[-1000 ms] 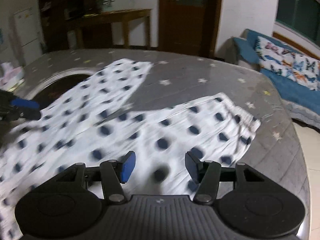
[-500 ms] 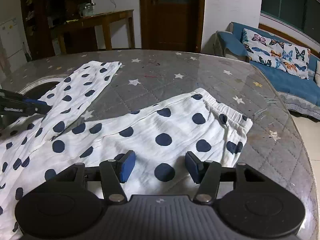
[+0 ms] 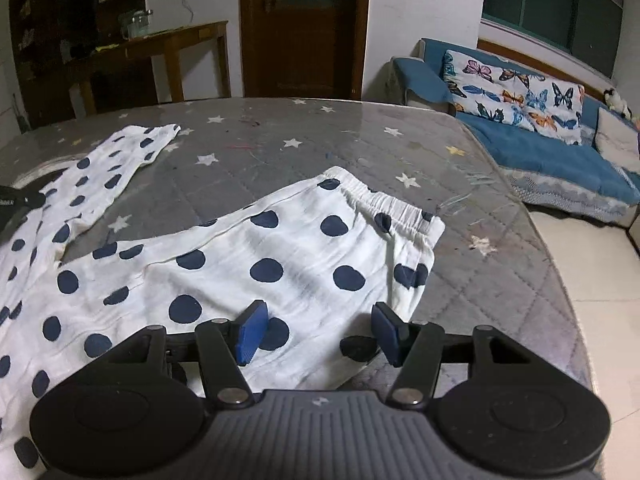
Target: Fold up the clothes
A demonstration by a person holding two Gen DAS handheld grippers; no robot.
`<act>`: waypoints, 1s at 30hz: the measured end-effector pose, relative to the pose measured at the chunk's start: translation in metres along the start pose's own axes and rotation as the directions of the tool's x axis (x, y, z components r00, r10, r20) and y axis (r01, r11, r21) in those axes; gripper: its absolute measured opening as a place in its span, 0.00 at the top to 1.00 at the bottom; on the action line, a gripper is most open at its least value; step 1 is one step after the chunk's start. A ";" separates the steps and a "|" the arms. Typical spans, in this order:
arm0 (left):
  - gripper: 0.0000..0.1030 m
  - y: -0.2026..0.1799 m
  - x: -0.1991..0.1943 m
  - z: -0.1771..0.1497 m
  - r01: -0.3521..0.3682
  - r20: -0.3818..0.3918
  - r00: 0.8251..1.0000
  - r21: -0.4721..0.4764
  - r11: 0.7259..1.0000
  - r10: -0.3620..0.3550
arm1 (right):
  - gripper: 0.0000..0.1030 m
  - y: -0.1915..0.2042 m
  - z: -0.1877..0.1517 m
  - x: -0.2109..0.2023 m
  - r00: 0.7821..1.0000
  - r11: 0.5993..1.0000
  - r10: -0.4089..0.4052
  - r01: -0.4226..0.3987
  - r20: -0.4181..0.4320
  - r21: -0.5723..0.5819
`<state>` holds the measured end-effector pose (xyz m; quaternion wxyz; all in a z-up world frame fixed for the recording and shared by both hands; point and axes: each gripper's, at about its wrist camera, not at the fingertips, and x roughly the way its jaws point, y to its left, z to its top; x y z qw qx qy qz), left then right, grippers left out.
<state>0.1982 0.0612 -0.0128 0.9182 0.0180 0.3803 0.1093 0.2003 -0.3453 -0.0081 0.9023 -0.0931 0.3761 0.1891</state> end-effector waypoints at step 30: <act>0.90 -0.021 0.053 0.051 -0.052 0.062 0.997 0.034 0.998 0.050 | 0.45 -0.040 0.040 0.048 0.998 0.995 -0.043 0.040 0.038 0.091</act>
